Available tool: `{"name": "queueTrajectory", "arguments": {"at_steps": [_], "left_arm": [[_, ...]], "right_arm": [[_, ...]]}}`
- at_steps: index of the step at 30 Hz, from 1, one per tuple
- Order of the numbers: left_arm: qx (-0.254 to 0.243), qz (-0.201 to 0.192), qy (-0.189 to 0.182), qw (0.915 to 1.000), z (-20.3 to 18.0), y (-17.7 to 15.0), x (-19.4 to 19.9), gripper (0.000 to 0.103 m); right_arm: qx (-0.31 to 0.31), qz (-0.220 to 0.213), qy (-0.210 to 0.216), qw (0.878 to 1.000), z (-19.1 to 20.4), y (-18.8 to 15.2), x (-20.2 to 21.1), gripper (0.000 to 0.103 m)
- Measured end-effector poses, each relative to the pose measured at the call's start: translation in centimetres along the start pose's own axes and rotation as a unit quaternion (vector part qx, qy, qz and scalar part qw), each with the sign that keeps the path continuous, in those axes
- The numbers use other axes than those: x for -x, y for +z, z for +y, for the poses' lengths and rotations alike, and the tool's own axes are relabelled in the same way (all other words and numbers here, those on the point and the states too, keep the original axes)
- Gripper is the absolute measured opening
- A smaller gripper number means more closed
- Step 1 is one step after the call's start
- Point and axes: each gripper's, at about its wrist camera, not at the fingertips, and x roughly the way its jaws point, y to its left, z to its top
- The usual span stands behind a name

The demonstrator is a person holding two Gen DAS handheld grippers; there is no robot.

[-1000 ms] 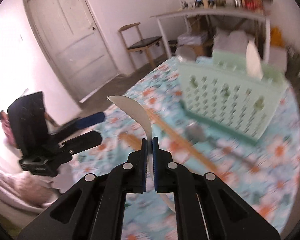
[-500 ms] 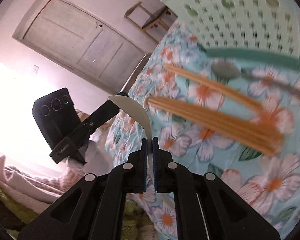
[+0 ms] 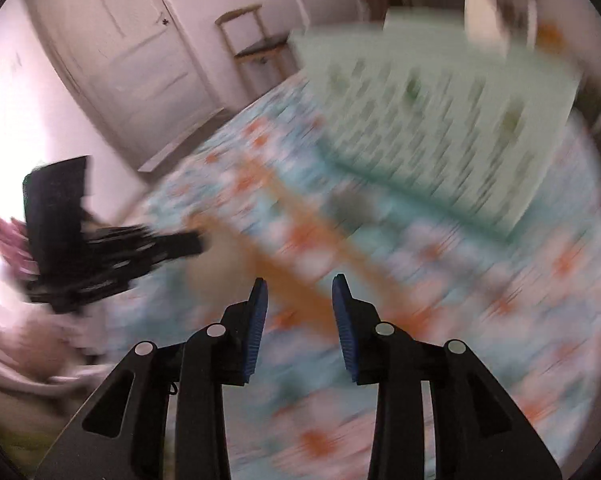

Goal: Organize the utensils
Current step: 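Pass the white spoon from the right gripper into the closing left gripper, then grasp a silver spoon with the right gripper while the left gripper holds the white spoon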

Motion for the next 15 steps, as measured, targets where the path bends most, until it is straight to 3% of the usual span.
{"name": "queueTrajectory", "arguments": {"at_steps": [4,8,10,15], "left_arm": [[0.011,0.007,0.009,0.9999,0.7,-0.2,-0.3,0.002],[0.021,0.009,0.008,0.9997,1.4,-0.5,-0.1,0.002],[0.025,0.008,0.006,0.9996,1.6,-0.5,0.0,0.002],[0.041,0.008,-0.001,0.9991,2.4,-0.6,-0.2,0.003]], "right_arm": [[0.113,-0.011,-0.129,0.985,0.2,1.6,-2.9,0.029],[0.196,0.022,-0.173,0.965,0.5,1.7,-6.8,0.026],[0.226,0.043,-0.178,0.957,0.4,1.6,-8.2,0.026],[0.259,0.067,-0.16,0.95,0.5,2.6,-8.5,0.026]]}}
